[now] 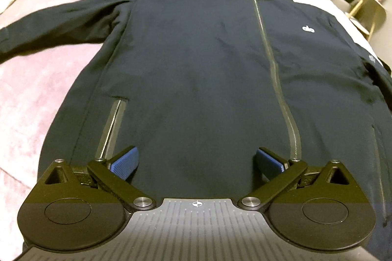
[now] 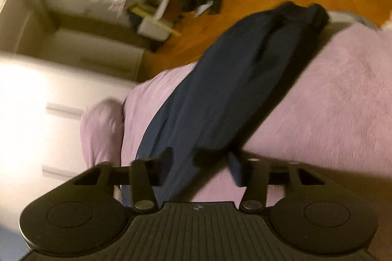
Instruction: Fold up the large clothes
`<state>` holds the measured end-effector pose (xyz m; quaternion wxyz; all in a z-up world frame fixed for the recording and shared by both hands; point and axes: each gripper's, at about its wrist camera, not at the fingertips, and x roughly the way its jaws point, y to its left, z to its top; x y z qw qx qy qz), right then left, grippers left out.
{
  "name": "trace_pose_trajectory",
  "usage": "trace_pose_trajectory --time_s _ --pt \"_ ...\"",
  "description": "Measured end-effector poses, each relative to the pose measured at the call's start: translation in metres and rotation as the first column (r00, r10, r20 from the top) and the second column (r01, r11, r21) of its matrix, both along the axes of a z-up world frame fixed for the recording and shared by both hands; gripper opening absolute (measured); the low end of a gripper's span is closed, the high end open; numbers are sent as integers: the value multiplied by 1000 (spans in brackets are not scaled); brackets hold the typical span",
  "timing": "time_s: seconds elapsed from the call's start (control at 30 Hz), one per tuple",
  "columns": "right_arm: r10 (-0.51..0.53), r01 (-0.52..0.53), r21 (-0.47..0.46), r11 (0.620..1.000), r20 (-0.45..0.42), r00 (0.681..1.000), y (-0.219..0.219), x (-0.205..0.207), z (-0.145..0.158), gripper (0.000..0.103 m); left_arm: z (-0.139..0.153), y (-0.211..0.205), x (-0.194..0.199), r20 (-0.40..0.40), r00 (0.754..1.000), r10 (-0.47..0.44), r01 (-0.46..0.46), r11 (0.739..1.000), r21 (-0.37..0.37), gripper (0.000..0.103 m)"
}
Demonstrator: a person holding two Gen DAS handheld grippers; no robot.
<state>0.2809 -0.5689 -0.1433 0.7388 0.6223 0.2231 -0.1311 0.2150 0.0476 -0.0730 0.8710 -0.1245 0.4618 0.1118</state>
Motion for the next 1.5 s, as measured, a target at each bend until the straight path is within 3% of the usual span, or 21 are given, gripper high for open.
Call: trace_pose_trajectory --time_s 0.13,0.23,0.33,0.4,0.43,0.5,0.57,0.6,0.63,0.7,0.77,0.83,0.9,0.93,1.0,1.13,1.2,1.3,1.4,1.47,1.5 --pt "-103 101 83 991 23 994 -9 2 -19 35 -6 -1 3 -7 1000 -23 23 1000 13 103" --pt "-83 83 34 996 -6 997 -18 11 -17 30 -6 1 4 -9 999 -36 36 999 12 103" --pt "-53 37 -143 989 -110 993 -21 31 5 17 -3 4 5 -26 998 -56 56 998 -1 103" --pt "-52 -4 -344 939 -153 987 -4 42 41 16 2 7 4 -20 999 -42 42 999 -6 103" --pt "-40 -41 -474 880 -159 987 14 44 65 16 5 9 4 -5 999 -32 32 999 -12 103" --pt "64 -156 -743 650 -152 986 74 54 114 16 14 12 3 38 999 -17 18 999 -37 103" --pt "253 -252 -864 437 -150 956 141 61 142 18 23 15 6 85 996 -25 32 997 -75 103" --pt "347 -285 -899 331 -165 923 176 62 147 21 27 15 7 102 994 -33 43 995 -92 103" --pt "447 -310 -928 208 -192 874 214 62 148 31 31 16 9 122 992 -41 55 992 -112 103" --pt "574 -327 -945 14 -261 777 275 61 136 42 37 17 15 152 986 -63 86 985 -149 103" --pt "637 -368 -920 -139 -367 678 328 61 109 49 40 17 25 172 981 -86 117 977 -180 103" --pt "643 -444 -857 -260 -497 582 360 71 79 65 41 16 40 175 978 -114 151 965 -212 103" --pt "603 -540 -776 -327 -611 513 377 81 48 67 38 14 55 178 974 -142 184 950 -250 103" --pt "602 -547 -777 -313 -608 518 376 81 44 69 36 12 65 185 971 -151 198 941 -276 103" --pt "645 -563 -795 -226 -555 525 362 74 57 69 31 7 84 191 970 -153 209 923 -323 103" --pt "730 -576 -815 62 -356 583 311 58 92 75 16 -9 132 194 968 -157 230 866 -444 102" --pt "732 -587 -778 222 -264 628 283 57 96 74 9 -18 147 188 968 -167 238 846 -477 88" --pt "725 -604 -671 430 -143 674 248 42 89 57 -9 -31 175 92 977 -193 213 840 -499 78" --pt "713 -624 -559 546 -81 697 222 29 71 48 -23 -34 188 39 982 -182 175 832 -526 68" --pt "708 -633 -511 582 -66 704 216 24 55 48 -27 -35 194 22 987 -161 148 830 -538 60" --pt "708 -638 -498 587 -67 703 216 24 49 47 -28 -34 196 13 989 -145 130 835 -535 45"
